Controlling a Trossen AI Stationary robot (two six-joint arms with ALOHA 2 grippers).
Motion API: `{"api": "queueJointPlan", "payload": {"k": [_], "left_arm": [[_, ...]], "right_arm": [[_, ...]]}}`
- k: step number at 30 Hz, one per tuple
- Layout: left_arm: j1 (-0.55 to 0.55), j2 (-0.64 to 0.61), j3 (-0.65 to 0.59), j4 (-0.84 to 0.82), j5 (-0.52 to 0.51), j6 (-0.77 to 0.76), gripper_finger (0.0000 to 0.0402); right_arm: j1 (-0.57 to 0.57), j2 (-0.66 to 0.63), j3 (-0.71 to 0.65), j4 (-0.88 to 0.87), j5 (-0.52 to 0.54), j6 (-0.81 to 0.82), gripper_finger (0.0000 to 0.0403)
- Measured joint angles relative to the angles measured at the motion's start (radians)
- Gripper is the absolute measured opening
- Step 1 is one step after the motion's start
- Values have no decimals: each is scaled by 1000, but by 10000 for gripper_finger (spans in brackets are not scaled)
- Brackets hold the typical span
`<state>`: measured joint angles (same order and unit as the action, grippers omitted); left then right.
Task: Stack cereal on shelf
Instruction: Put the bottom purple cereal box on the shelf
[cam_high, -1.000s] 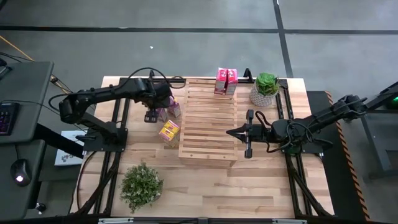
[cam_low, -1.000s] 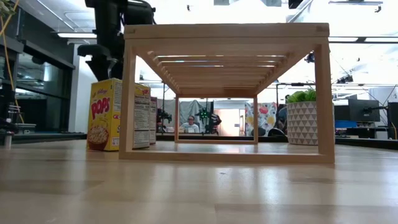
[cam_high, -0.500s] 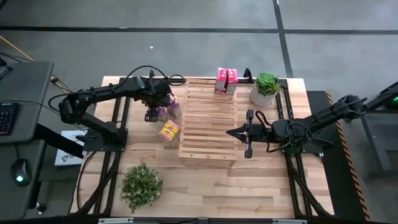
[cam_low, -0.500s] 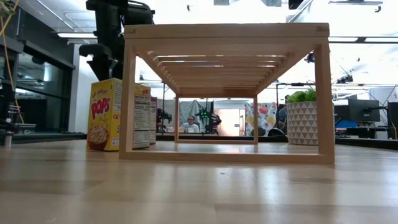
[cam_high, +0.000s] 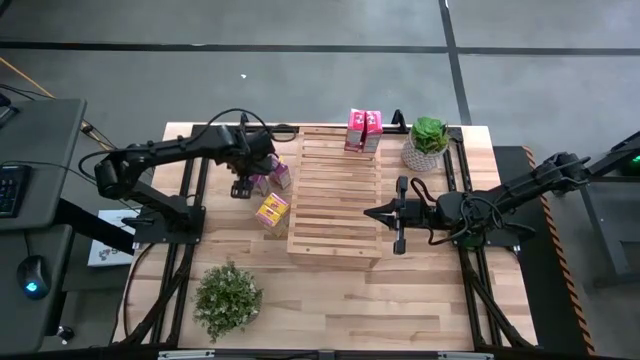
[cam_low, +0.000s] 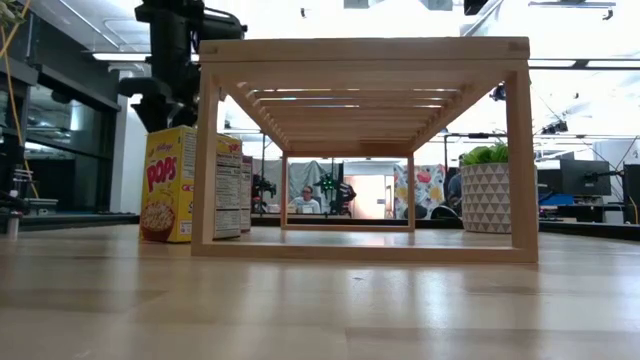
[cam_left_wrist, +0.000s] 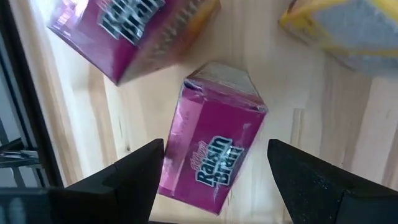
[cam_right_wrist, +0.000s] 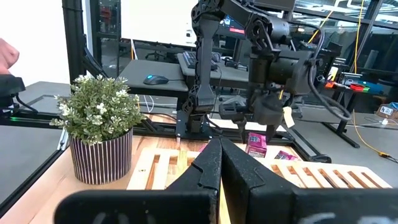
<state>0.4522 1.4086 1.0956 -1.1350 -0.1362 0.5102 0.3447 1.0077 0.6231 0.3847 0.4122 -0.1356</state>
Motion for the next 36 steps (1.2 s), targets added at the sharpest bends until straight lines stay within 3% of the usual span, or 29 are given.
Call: {"api": "queueJointPlan", "payload": {"k": [23, 36], "left_arm": [[1, 0, -134, 106, -7, 18, 276], [1, 0, -134, 116, -8, -11, 207]], "right_arm": [[0, 0, 0, -1, 0, 0, 0], [0, 0, 0, -1, 0, 0, 0]]}}
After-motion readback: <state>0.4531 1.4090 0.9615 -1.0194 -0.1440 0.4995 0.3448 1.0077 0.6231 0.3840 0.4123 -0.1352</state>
